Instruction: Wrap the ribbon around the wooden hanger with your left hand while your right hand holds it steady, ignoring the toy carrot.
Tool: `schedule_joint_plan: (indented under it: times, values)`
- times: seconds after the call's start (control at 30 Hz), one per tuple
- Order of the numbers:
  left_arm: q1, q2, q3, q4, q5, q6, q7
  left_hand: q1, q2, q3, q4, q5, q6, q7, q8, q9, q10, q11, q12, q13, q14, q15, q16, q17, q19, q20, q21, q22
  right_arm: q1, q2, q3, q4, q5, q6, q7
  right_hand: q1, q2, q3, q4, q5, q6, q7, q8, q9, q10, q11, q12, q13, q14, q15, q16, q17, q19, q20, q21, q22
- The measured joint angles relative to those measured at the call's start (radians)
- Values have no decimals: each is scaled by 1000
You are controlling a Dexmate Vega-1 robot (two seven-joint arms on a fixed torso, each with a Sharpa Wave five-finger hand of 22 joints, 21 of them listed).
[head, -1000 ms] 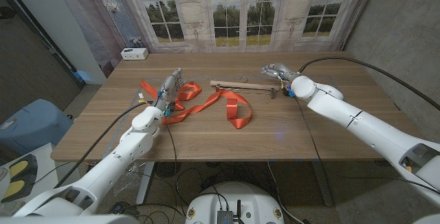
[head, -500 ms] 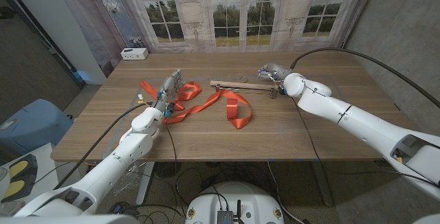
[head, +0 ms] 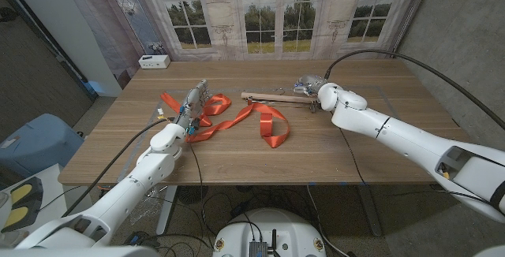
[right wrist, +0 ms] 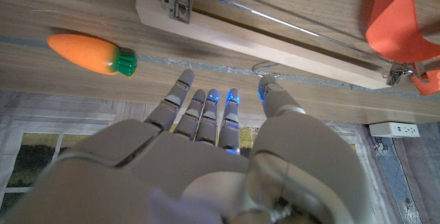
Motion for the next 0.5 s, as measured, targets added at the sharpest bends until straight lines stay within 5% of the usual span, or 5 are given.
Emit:
schedule_joint_plan:
  times: [0.5]
  values:
    - [-18,-6,2,28,-5,1,-18,0,0,0,0,0,0,0,0,0,0,0,0,0,0,0,0,0,0,0,-4,0,32,30,-46,49,-59,-10,64,29,-18,4,-4,0,3,-3,0,0,-4,-4,0,0,-4,-3,-5,-5,3,3,-9,0]
